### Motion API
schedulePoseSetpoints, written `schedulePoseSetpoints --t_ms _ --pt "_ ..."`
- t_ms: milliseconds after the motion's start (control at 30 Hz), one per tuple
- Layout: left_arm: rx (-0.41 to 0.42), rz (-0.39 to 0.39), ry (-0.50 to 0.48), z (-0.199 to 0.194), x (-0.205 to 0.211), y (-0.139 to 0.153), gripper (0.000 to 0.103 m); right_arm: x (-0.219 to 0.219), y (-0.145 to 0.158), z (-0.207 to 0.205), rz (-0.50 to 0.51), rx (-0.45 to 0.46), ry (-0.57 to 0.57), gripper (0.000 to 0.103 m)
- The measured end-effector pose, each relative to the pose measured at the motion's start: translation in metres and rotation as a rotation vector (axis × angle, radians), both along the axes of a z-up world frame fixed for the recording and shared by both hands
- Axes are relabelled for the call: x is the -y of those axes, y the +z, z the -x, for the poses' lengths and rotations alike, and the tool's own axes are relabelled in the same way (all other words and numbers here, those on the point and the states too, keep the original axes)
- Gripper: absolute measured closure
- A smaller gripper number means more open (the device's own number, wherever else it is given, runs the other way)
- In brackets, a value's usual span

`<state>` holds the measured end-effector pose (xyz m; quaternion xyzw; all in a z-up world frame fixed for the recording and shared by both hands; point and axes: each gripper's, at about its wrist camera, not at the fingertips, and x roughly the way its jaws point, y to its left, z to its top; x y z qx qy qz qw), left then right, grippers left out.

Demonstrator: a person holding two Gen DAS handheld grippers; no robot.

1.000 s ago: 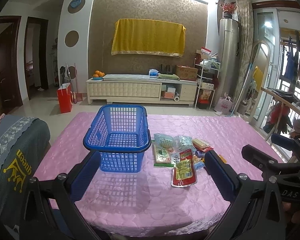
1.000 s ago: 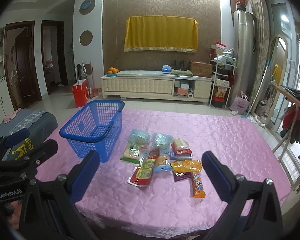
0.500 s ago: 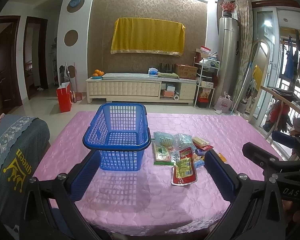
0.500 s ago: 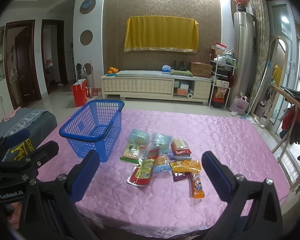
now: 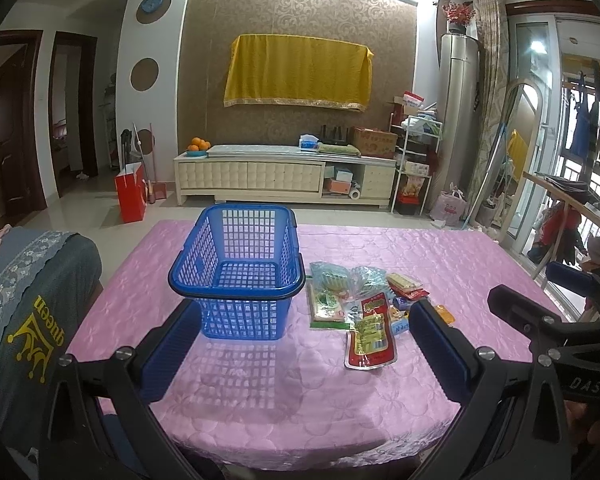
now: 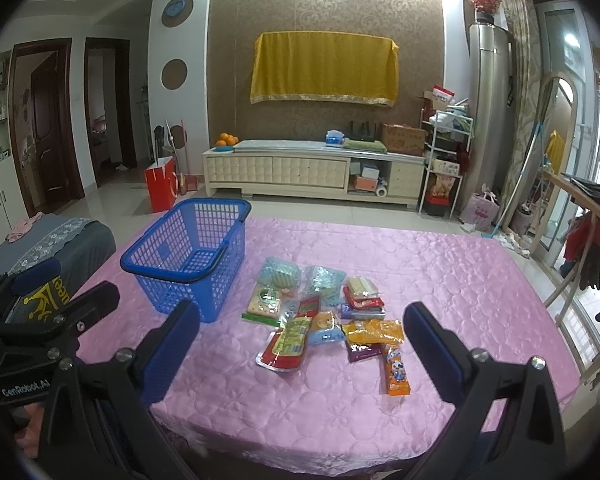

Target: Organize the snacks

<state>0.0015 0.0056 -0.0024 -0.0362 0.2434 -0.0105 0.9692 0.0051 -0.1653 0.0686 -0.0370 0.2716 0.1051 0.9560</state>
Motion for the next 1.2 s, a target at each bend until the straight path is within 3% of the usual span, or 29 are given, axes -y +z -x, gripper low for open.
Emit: schedulePoseSetpoints --t_ms 767,1067,1200 --pt "-0.004 0.017 -0.020 -0.002 0.007 0.008 0.001 0.005 0.004 0.005 0.000 0.017 -0.004 0.000" --pt "-0.036 -0.039 -0.123 -0.040 0.031 0.015 0.001 0.027 0.015 -0.005 0.055 0.105 -0.103 0.000" --pt "-0.081 -0.047 -0.171 -0.063 0.042 0.007 0.000 0.046 0.008 -0.025 -0.023 0.045 -0.113 0.000"
